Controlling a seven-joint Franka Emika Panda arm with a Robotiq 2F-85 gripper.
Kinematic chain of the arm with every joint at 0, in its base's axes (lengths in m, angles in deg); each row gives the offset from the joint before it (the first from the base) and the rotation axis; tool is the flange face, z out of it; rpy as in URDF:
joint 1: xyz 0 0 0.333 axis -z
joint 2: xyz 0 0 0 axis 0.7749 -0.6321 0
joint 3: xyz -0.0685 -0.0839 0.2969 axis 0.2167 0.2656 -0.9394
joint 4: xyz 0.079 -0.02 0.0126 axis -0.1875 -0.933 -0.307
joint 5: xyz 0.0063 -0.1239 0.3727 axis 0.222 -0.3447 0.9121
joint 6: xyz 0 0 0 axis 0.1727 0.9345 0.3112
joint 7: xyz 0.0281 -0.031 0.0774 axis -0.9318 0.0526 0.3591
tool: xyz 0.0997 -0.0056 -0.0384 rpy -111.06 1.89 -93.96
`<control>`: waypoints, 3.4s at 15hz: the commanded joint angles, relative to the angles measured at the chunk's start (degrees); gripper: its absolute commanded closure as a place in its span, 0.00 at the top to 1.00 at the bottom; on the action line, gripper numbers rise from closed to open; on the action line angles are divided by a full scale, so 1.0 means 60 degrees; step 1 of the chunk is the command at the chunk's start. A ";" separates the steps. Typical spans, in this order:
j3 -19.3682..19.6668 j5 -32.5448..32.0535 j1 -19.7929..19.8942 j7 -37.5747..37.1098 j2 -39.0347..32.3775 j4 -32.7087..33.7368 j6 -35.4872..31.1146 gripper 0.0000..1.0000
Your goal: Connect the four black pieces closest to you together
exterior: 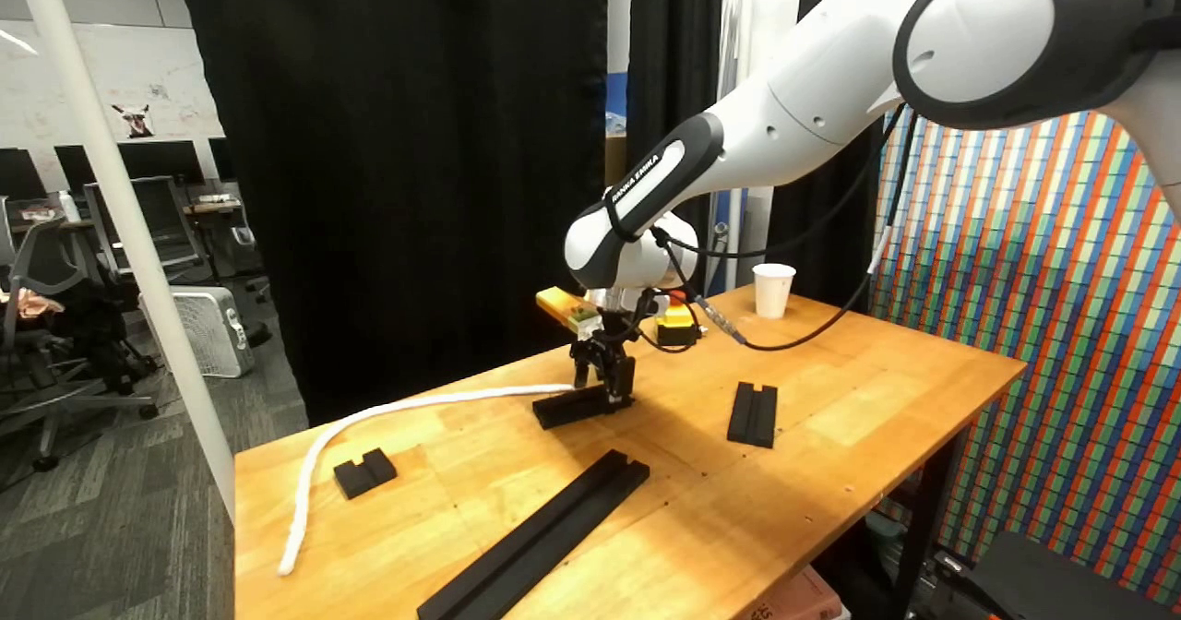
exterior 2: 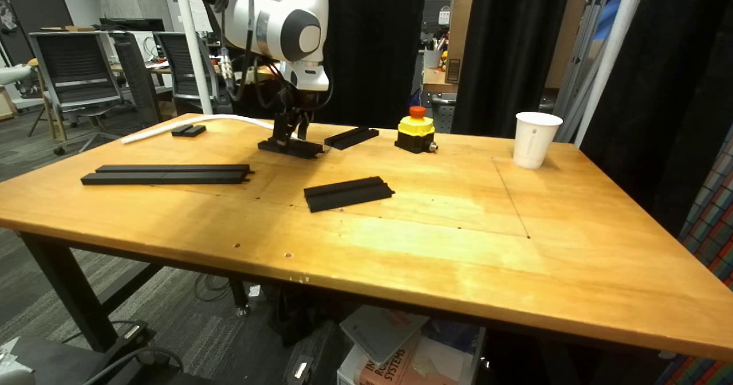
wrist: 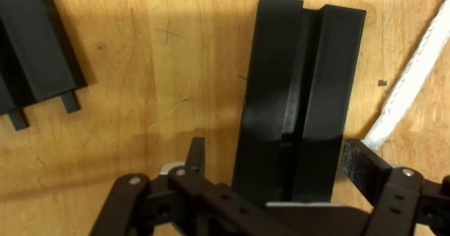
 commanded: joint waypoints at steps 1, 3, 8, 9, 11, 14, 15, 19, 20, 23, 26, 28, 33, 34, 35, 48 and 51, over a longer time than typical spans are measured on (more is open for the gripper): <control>0.0021 -0.0049 0.0013 0.0241 -0.0252 0.0390 0.0139 1.00; 0.0021 -0.0039 0.0021 0.0327 -0.0321 0.0429 0.0146 1.00; 0.0043 -0.0048 0.0024 0.0424 -0.0449 0.0487 0.0208 1.00; 0.0054 -0.0057 0.0023 0.0420 -0.0445 0.0500 0.0223 0.75; 0.0057 -0.0052 0.0030 0.0433 -0.0427 0.0518 0.0279 0.68; 0.0070 -0.0072 0.0038 0.0456 -0.0393 0.0605 0.0418 0.46; 0.0075 -0.0075 0.0042 0.0477 -0.0390 0.0587 0.0422 0.46; 0.0100 -0.0141 0.0103 0.0758 -0.0178 0.0359 0.0547 0.46; 0.0185 -0.0248 0.0095 0.0828 -0.0017 0.0190 0.0625 0.46; 0.0329 -0.0384 0.0154 0.1144 0.0422 -0.0389 0.0552 0.46; 0.0428 -0.0325 0.0296 0.1520 0.0969 -0.1195 0.0361 0.46; 0.0536 -0.0349 0.0367 0.1746 0.1350 -0.1803 0.0235 0.46; 0.0688 -0.0359 0.0571 0.2366 0.2242 -0.3141 0.0104 0.46; 0.0694 -0.0341 0.0609 0.2493 0.2393 -0.3340 0.0104 0.46; 0.0693 -0.0323 0.0641 0.2611 0.2519 -0.3504 0.0117 0.46; 0.0340 0.0424 0.0638 0.3407 0.3005 -0.4349 -0.0584 0.46; 0.0234 0.0393 0.0592 0.3399 0.2939 -0.4364 -0.0702 0.46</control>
